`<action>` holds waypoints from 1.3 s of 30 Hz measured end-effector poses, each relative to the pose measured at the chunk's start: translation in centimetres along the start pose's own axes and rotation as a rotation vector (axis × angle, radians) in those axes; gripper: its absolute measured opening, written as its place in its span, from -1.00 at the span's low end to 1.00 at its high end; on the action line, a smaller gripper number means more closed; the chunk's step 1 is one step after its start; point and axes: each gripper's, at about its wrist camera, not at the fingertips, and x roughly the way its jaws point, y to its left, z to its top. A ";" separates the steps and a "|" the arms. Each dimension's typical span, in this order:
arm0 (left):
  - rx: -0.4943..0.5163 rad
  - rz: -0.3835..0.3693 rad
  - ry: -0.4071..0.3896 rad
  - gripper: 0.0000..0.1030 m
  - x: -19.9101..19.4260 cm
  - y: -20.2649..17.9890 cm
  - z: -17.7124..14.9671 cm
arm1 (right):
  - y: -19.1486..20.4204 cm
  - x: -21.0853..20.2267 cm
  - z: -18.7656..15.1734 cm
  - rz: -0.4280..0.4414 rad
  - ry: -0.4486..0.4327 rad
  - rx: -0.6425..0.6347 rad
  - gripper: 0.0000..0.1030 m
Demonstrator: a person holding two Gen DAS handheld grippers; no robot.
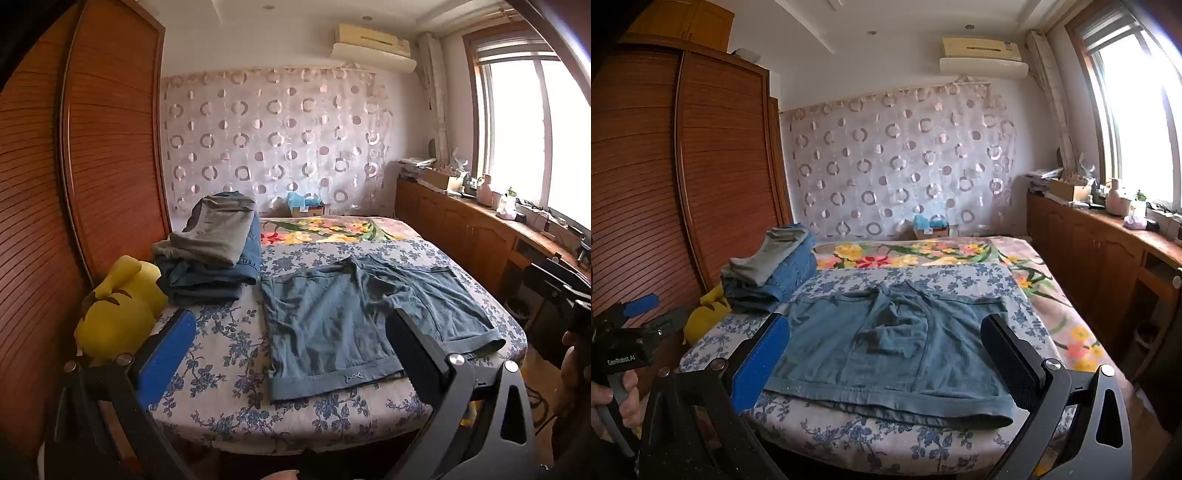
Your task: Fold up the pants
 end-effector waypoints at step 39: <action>0.010 0.000 0.010 1.00 -0.5 -1.3 0.8 | 0.2 -0.3 -0.1 -0.004 -0.009 -0.021 1.00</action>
